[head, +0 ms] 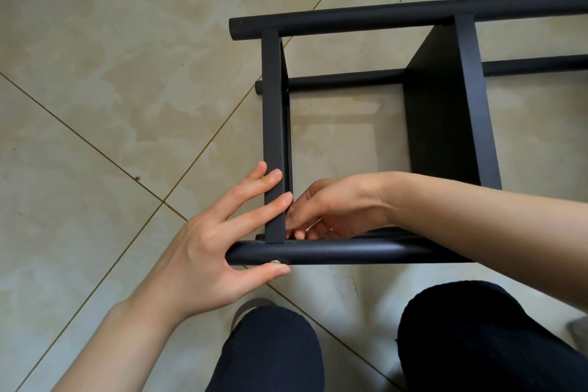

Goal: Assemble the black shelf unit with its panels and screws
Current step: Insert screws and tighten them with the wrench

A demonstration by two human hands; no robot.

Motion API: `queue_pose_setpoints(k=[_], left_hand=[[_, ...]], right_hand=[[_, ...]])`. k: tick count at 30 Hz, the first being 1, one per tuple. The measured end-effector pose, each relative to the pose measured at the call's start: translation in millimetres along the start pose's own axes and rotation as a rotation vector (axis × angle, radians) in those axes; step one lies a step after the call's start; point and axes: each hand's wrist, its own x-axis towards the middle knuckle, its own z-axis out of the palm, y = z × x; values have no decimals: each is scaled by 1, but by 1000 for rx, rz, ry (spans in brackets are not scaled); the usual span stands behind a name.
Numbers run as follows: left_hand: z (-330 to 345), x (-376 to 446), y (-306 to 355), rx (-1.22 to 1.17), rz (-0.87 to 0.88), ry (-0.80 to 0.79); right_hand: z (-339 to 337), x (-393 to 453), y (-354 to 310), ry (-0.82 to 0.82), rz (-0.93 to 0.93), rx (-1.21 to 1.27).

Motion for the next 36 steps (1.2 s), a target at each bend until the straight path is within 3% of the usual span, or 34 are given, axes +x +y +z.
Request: queue_pose_setpoints(k=[36], left_hand=[[-3, 2, 3, 15, -4, -17]], right_hand=[[10, 1, -2, 84, -22, -41]])
